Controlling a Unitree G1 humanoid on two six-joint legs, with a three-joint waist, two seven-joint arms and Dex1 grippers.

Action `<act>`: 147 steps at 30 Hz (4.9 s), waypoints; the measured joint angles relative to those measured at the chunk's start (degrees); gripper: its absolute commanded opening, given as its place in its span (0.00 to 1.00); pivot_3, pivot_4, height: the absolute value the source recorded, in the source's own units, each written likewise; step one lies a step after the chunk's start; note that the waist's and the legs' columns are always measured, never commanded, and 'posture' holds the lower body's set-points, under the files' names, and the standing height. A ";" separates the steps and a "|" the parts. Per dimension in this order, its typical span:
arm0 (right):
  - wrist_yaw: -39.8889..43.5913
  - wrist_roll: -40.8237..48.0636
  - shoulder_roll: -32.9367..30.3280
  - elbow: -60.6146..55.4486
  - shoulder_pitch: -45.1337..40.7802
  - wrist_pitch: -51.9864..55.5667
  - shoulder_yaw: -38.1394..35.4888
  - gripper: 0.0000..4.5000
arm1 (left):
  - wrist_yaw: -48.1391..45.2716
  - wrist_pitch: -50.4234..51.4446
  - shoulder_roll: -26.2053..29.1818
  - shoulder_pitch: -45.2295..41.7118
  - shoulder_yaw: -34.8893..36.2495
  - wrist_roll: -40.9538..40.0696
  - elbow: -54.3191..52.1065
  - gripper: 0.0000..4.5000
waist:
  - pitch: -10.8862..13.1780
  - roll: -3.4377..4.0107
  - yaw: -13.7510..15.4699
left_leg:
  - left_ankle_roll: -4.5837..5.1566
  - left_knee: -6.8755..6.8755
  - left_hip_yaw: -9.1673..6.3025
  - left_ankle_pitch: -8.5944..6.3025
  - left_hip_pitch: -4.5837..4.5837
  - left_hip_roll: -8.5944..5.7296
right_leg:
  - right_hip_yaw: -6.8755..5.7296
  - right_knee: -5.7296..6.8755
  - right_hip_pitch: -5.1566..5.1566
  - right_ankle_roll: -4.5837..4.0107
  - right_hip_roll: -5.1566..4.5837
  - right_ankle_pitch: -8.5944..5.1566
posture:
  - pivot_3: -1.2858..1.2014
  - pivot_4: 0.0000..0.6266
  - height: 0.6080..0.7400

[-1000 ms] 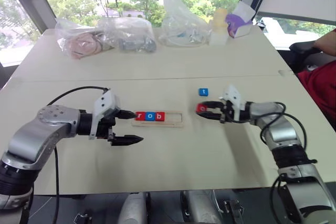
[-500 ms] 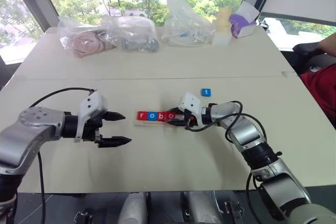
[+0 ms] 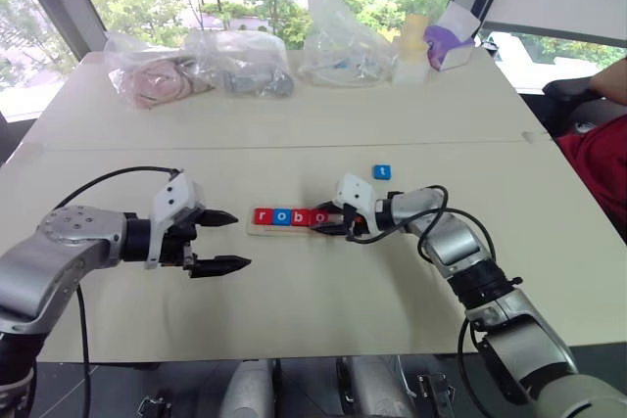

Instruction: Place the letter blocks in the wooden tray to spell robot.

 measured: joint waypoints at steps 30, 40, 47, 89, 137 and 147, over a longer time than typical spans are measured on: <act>-28.71 4.70 1.89 -7.22 3.37 18.95 -23.92 0.99 | 7.15 -0.24 -10.30 -7.25 0.96 -2.48 0.40 1.00 | -0.02 -0.03 0.42 | 0.00 -0.03 -0.05 0.00 -0.01 -0.03 | -0.01 0.00 0.03 0.01 -0.05 0.01 | 0.52 0.24 0.96; -43.57 3.43 9.35 -2.70 2.60 22.45 -24.39 0.99 | 7.68 -9.26 -16.79 -20.92 -11.94 10.98 14.55 1.00 | -0.02 -0.02 -0.01 | -0.06 -0.02 0.03 0.04 0.02 -0.09 | 0.06 0.06 0.00 0.00 0.08 0.02 | 0.52 0.24 0.96; -46.60 2.37 10.00 5.29 -1.21 19.04 -24.24 0.59 | 8.24 -11.34 -19.67 -22.91 -13.20 14.71 17.87 1.00 | -0.02 -0.02 -0.05 | -0.06 -0.03 0.03 0.04 -0.02 -0.07 | 0.06 0.03 -0.01 0.06 0.04 0.05 | 0.52 0.24 0.96; -23.33 16.19 -6.10 -43.80 18.05 33.20 -24.61 0.98 | -1.75 -0.30 -8.17 -10.89 -6.66 2.72 1.33 1.00 | 0.01 -0.06 -0.10 | 0.05 -0.17 -0.05 -0.02 -0.04 0.01 | 0.02 -0.21 0.01 0.09 0.16 -0.01 | 0.52 0.24 0.96; 16.62 1.91 -10.59 8.81 -7.57 -4.03 -6.57 0.25 | -1.71 2.40 2.25 -2.66 -0.79 -3.32 -4.59 1.00 | 0.25 -0.11 0.35 | -0.02 -0.04 0.05 0.01 0.32 -0.05 | 0.07 -0.06 0.35 0.05 -0.07 0.01 | 0.52 0.24 0.96; 11.59 -1.08 -8.67 4.15 -7.55 2.81 -3.65 0.25 | -0.23 0.93 0.87 -2.54 -1.78 -0.59 -4.10 1.00 | 0.25 -0.11 0.10 | -0.02 -0.02 0.04 0.01 0.12 -0.04 | 0.05 -0.05 0.16 0.07 -0.05 0.02 | 0.52 0.24 0.96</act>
